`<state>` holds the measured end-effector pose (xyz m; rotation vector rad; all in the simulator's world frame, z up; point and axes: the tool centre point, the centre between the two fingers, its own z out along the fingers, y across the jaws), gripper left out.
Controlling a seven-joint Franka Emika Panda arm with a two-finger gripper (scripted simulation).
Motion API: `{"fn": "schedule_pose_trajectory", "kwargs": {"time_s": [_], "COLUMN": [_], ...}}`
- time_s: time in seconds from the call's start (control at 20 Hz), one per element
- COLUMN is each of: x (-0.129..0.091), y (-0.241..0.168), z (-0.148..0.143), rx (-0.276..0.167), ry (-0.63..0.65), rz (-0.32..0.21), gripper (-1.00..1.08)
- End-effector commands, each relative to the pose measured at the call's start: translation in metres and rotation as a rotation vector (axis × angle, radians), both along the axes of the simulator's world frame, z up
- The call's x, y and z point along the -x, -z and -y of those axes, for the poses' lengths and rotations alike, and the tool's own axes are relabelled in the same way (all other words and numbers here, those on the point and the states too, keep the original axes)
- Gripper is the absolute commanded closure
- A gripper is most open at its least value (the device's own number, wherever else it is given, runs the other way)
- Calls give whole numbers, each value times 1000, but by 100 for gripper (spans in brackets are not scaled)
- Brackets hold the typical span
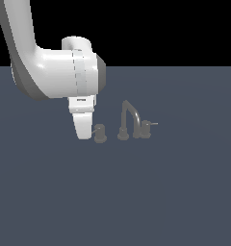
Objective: Turn on the faucet by rotating a designated handle.
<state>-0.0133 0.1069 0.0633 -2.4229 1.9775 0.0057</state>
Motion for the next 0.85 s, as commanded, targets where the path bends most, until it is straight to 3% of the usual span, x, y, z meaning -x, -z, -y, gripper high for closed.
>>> {"fn": "schedule_pose_trajectory", "kwargs": {"time_s": [0.0,0.25,0.3,0.8], "x": [4,11,12,-7], "y": [0,0,0,0], "z": [26,48,14,83], "rx": [9,13,-1,13], "ry": [26,35,-13,36], "rz": [-4,-6,-4,-6], "gripper": [108,108,108,108]}}
